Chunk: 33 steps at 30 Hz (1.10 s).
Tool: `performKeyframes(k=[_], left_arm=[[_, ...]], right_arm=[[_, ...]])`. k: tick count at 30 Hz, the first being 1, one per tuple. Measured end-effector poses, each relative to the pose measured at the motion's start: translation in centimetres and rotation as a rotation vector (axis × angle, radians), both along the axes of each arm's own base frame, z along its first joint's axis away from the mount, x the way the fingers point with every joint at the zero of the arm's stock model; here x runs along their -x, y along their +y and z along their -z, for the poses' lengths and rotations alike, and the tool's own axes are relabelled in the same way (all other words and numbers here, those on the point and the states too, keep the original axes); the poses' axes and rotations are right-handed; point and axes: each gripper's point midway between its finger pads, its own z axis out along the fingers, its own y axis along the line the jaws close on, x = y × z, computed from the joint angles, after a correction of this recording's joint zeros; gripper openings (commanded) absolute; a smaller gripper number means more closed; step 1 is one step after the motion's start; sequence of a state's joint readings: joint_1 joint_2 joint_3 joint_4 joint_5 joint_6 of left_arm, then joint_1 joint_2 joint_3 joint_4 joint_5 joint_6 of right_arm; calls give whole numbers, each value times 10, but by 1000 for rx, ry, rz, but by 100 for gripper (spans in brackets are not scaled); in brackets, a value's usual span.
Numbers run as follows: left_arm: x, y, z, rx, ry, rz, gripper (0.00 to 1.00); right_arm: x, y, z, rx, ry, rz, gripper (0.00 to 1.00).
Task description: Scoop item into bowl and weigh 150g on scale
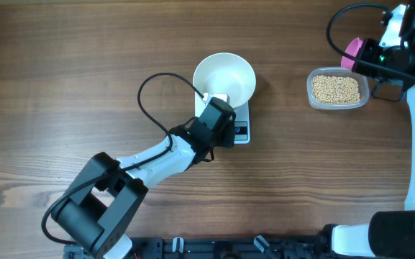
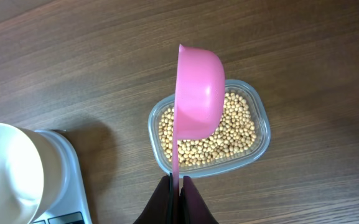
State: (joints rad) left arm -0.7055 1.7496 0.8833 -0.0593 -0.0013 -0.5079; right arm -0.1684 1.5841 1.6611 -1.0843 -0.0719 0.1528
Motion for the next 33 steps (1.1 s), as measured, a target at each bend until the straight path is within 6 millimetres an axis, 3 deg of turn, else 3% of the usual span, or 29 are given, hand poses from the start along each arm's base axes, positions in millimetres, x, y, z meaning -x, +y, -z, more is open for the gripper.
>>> performKeyframes(k=[17, 33], left_arm=[[3, 1, 11, -17, 23, 2, 4], [0, -1, 8, -4, 11, 0, 4]], right_arm=[[0, 0, 0, 0, 0, 0, 4], [0, 0, 0, 0, -2, 0, 4]])
